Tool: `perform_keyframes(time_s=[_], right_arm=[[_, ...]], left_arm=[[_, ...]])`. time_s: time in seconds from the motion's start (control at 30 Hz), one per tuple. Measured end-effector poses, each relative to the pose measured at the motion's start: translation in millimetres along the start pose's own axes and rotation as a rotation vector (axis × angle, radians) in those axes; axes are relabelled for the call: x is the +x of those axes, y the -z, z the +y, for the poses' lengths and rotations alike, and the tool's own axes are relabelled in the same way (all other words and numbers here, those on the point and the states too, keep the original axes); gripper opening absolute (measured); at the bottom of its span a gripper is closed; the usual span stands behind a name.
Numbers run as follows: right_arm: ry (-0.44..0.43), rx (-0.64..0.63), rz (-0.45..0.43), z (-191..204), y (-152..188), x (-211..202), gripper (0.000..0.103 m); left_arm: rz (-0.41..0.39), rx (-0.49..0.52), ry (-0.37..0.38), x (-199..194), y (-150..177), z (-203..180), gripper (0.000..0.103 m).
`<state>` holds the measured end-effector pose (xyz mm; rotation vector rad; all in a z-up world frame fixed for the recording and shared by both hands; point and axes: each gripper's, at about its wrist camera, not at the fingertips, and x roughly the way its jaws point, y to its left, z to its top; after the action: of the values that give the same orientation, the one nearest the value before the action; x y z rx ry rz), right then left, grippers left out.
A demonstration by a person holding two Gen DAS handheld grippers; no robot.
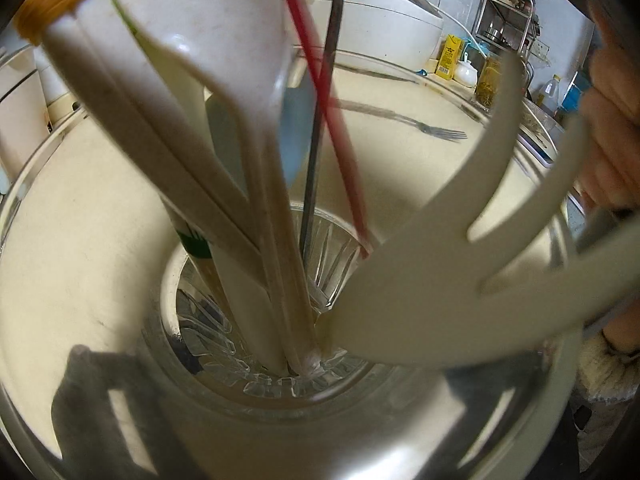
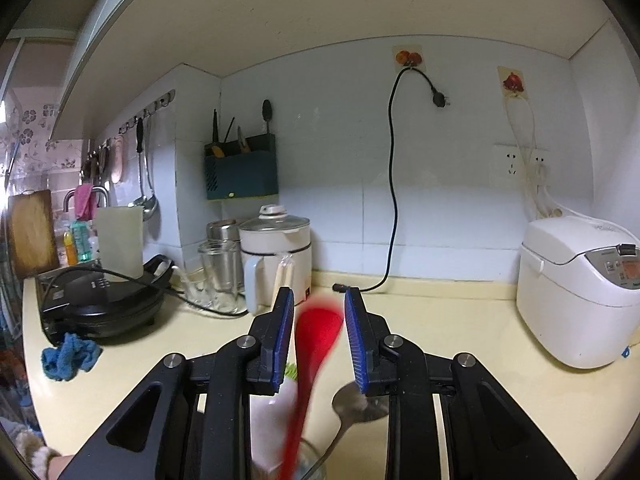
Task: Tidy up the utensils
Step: 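Lower the red spoon handle-first into the cup and open the right tool, then move the right tool to the steel fork and close on its tines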
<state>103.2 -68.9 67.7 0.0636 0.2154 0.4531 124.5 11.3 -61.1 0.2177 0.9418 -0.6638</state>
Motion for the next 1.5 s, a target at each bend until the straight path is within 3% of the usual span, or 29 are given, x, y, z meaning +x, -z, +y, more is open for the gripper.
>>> perform_keyframes(time_s=[0.13,0.3,0.43,0.73,0.8,0.9,1.1,1.37,1.5], right_arm=[[-0.005,0.030,-0.005,-9.7,-2.4,-14.9,0.032],[0.059,0.010,0.006,-33.7,4.2,-33.1,0.032],[0.157,0.046,0.115,-74.8,24.3,-36.3,0.032],[0.379,0.275,0.329,-181.0,93.6,-80.4,0.032],[0.373,0.333,0.373,-195.6,105.4,-86.0,0.033],[0.403,0.319,0.449,-208.2,118.5,-84.4,0.033],[0.275,0.297,0.633,-223.7,130.6,-51.3,0.034],[0.336,0.233,0.675,-235.6,124.0,-45.8,0.037],[0.275,0.269,0.658,-245.9,120.9,-42.6,0.037]], left_arm=[[0.000,0.000,0.001,0.0,-0.1,0.0,0.099],[0.001,0.000,0.001,-0.1,0.0,0.1,0.099],[0.000,0.000,0.000,-0.3,0.0,0.1,0.099],[0.000,-0.004,0.007,0.0,1.1,1.7,0.100],[0.000,-0.004,0.009,0.0,1.2,3.2,0.100],[0.000,-0.002,0.006,-0.2,1.7,4.5,0.100],[0.000,-0.002,0.005,-0.8,1.3,5.7,0.100],[0.000,-0.001,0.005,-2.3,1.4,4.6,0.100],[0.000,-0.001,0.005,-2.4,1.4,5.1,0.100]])
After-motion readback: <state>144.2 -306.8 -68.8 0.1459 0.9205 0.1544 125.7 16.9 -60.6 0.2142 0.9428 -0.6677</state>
